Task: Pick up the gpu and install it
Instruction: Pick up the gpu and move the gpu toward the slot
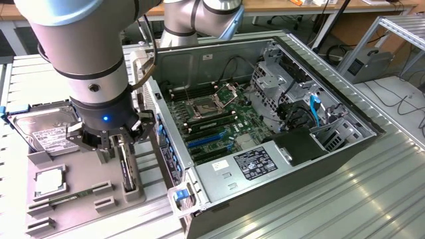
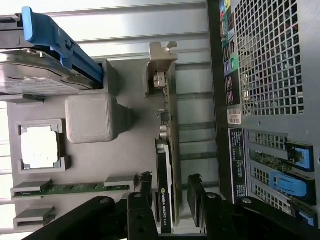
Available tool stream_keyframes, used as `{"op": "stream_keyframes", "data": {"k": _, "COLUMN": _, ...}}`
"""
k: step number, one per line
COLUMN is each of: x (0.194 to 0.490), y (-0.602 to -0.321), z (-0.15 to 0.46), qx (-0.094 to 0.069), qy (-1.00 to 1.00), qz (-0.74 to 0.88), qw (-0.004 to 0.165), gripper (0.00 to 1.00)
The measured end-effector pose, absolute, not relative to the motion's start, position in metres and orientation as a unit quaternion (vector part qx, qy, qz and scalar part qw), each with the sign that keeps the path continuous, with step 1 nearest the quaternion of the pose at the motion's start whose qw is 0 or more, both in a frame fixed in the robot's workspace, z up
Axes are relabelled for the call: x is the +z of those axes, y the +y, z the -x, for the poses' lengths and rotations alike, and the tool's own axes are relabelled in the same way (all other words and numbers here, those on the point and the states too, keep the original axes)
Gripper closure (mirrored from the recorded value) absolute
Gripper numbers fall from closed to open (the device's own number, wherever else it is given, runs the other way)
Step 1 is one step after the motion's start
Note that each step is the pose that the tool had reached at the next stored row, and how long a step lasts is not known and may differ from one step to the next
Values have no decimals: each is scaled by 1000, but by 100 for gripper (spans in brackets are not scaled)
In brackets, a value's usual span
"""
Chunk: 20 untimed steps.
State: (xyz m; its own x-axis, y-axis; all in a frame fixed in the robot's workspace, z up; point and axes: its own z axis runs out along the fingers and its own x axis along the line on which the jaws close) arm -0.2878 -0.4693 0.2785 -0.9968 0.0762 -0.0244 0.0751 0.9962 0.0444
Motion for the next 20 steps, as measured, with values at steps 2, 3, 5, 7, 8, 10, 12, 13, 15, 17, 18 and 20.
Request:
{"op": "stream_keyframes", "data": {"k": 2, "x": 273, "y": -469, "z": 288, "qx": 22, "qy": 999, "qz": -38, "qw": 13, "gripper": 58}}
{"op": "stream_keyframes", "data": {"k": 3, "x": 271, "y": -469, "z": 288, "qx": 22, "qy": 999, "qz": -38, "qw": 13, "gripper": 58}}
{"op": "stream_keyframes", "data": {"k": 5, "x": 265, "y": -469, "z": 288, "qx": 22, "qy": 999, "qz": -38, "qw": 13, "gripper": 58}}
{"op": "stream_keyframes", "data": {"k": 7, "x": 260, "y": -469, "z": 288, "qx": 22, "qy": 999, "qz": -38, "qw": 13, "gripper": 58}}
{"op": "stream_keyframes", "data": {"k": 8, "x": 259, "y": -469, "z": 288, "qx": 22, "qy": 999, "qz": -38, "qw": 13, "gripper": 58}}
{"op": "stream_keyframes", "data": {"k": 10, "x": 254, "y": -469, "z": 288, "qx": 22, "qy": 999, "qz": -38, "qw": 13, "gripper": 58}}
{"op": "stream_keyframes", "data": {"k": 12, "x": 249, "y": -469, "z": 289, "qx": 22, "qy": 999, "qz": -38, "qw": 13, "gripper": 58}}
{"op": "stream_keyframes", "data": {"k": 13, "x": 246, "y": -469, "z": 289, "qx": 22, "qy": 999, "qz": -38, "qw": 13, "gripper": 58}}
{"op": "stream_keyframes", "data": {"k": 15, "x": 245, "y": -469, "z": 289, "qx": 22, "qy": 999, "qz": -38, "qw": 13, "gripper": 58}}
{"op": "stream_keyframes", "data": {"k": 17, "x": 245, "y": -469, "z": 289, "qx": 22, "qy": 999, "qz": -38, "qw": 13, "gripper": 58}}
{"op": "stream_keyframes", "data": {"k": 18, "x": 245, "y": -469, "z": 289, "qx": 22, "qy": 999, "qz": -38, "qw": 13, "gripper": 58}}
{"op": "stream_keyframes", "data": {"k": 20, "x": 245, "y": -468, "z": 290, "qx": 22, "qy": 999, "qz": -38, "qw": 13, "gripper": 58}}
